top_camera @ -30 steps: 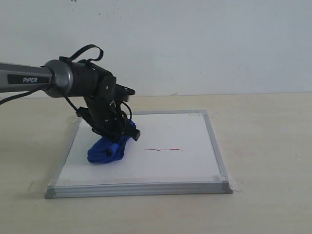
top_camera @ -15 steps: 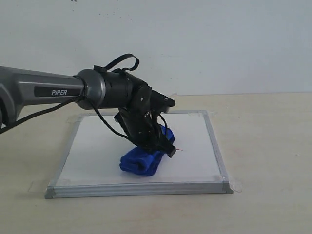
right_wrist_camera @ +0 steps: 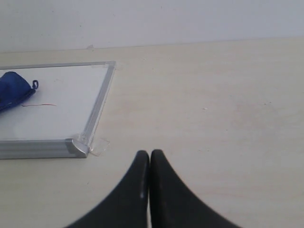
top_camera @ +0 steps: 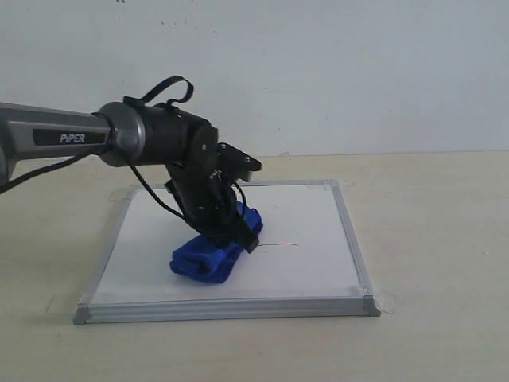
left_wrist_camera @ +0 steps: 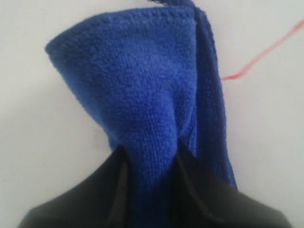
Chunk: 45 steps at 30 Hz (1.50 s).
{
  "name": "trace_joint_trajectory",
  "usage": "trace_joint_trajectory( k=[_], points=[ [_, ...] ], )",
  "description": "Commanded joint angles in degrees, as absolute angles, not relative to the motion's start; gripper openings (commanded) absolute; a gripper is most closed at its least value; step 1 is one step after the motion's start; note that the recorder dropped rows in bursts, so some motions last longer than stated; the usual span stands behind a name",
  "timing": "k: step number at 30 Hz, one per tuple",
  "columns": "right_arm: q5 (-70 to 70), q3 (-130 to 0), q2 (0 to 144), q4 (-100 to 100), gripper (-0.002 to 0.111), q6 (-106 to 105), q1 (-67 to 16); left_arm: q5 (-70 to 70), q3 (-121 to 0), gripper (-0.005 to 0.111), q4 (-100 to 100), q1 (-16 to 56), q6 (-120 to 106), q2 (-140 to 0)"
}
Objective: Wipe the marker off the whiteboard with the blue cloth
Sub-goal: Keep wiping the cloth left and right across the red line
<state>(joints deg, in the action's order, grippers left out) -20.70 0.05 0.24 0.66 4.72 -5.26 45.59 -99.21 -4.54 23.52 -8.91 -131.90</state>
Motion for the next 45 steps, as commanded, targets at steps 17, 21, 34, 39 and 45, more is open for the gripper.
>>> trace_joint_trajectory(
  k=[17, 21, 34, 39, 45],
  points=[
    [-20.0, 0.0, 0.0, 0.7, 0.0, 4.6, -5.1, 54.4, -98.0, 0.004, -8.1, 20.6, -1.2, -133.4],
    [-20.0, 0.0, 0.0, 0.7, 0.0, 4.7, -5.1, 50.5, -98.0, 0.004, -4.5, 25.5, -4.7, -133.4],
    [-20.0, 0.0, 0.0, 0.7, 0.0, 4.7, -5.1, 49.7, -98.0, 0.004, -17.5, 20.7, 3.3, -133.4],
    [-20.0, 0.0, 0.0, 0.7, 0.0, 4.7, -5.1, 49.9, -98.0, 0.004, -16.9, 13.3, 6.9, -133.4],
    [-20.0, 0.0, 0.0, 0.7, 0.0, 4.7, -5.1, 48.9, -98.0, 0.004, -9.5, 14.1, 1.5, -133.3]
  ],
)
